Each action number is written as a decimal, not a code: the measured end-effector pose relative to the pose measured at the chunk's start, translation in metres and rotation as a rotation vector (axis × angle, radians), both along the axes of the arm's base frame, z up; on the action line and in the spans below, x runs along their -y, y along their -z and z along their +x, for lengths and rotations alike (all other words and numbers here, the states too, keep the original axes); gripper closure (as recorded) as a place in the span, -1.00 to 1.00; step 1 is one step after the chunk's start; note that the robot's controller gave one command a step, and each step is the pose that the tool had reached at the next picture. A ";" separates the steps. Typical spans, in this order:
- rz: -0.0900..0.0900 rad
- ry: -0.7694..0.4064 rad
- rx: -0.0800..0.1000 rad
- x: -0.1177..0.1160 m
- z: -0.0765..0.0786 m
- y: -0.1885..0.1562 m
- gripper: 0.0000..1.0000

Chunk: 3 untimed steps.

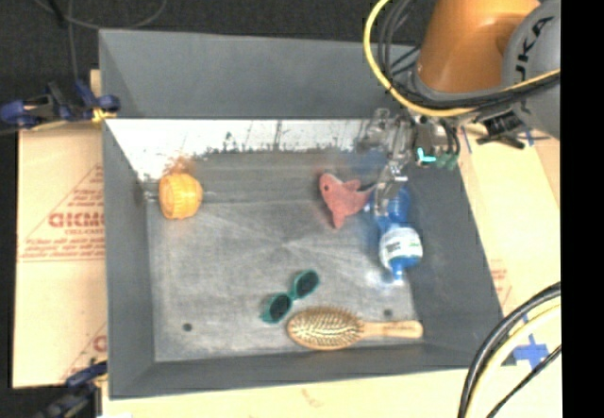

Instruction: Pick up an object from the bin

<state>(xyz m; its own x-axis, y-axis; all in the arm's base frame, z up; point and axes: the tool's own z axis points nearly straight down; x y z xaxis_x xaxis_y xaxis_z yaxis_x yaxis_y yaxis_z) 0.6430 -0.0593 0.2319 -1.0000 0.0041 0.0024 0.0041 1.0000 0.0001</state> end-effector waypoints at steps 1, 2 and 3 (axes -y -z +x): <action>-0.002 -0.001 0.008 0.000 0.001 -0.005 -1.00; 0.000 0.166 0.013 -0.031 -0.007 0.046 -1.00; 0.001 0.573 0.006 -0.051 -0.007 0.068 -1.00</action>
Offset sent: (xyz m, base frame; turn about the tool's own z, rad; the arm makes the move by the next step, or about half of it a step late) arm -0.0128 0.0477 -0.0719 0.2311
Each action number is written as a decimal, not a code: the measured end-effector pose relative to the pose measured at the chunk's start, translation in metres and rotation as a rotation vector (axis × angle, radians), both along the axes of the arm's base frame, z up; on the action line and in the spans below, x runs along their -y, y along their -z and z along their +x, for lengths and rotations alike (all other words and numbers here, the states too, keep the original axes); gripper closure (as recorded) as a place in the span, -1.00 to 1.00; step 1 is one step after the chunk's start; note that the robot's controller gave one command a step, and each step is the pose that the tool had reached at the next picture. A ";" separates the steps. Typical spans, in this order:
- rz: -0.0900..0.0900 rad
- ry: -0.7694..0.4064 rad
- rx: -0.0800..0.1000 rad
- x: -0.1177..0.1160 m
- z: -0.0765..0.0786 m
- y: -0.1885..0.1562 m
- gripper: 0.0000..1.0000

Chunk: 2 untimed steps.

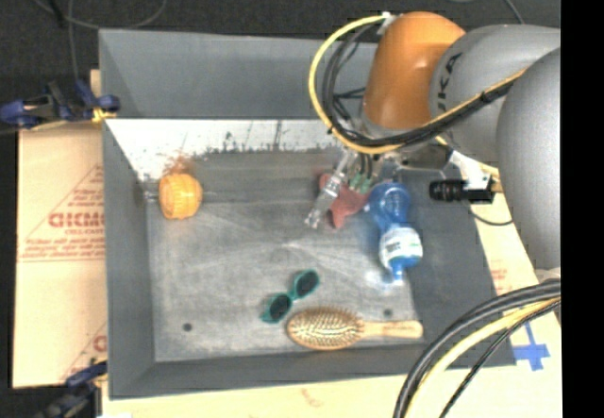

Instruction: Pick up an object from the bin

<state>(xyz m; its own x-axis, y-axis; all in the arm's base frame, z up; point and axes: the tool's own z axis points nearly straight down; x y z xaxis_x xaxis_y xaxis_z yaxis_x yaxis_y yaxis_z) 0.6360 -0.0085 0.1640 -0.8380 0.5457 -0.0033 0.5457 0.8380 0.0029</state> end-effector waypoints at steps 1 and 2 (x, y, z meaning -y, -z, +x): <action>-0.003 0.037 0.002 0.032 0.007 0.008 -1.00; -0.005 -0.306 0.008 0.053 0.017 0.088 -1.00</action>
Offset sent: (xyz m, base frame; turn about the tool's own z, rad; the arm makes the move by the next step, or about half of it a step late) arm 0.0142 -0.0524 -0.0940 -0.3058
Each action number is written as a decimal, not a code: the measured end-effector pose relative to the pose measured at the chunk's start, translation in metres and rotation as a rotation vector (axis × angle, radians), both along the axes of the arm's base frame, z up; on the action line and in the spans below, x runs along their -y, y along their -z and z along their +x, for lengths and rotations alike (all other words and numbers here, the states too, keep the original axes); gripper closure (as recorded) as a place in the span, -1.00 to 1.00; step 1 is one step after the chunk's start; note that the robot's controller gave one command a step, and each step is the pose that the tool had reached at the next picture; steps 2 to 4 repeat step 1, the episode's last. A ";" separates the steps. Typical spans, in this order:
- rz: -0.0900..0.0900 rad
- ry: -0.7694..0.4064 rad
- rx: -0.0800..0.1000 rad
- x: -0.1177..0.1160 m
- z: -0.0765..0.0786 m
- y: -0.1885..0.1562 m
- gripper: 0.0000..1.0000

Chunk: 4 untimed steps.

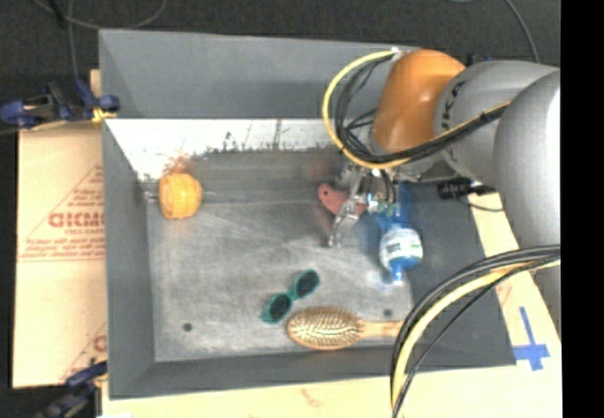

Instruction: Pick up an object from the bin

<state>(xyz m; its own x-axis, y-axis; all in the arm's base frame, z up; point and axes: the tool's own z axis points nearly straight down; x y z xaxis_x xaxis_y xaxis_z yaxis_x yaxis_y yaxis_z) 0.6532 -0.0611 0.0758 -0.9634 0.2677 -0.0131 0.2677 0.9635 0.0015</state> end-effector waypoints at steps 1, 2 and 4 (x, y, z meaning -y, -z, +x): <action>0.004 0.399 0.000 -0.016 0.002 0.002 1.00; 0.004 0.399 0.000 -0.016 0.002 0.002 1.00; 0.004 0.399 0.000 -0.016 0.002 0.002 1.00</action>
Offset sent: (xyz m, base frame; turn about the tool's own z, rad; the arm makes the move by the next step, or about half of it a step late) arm 0.0000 0.0000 0.0000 0.0000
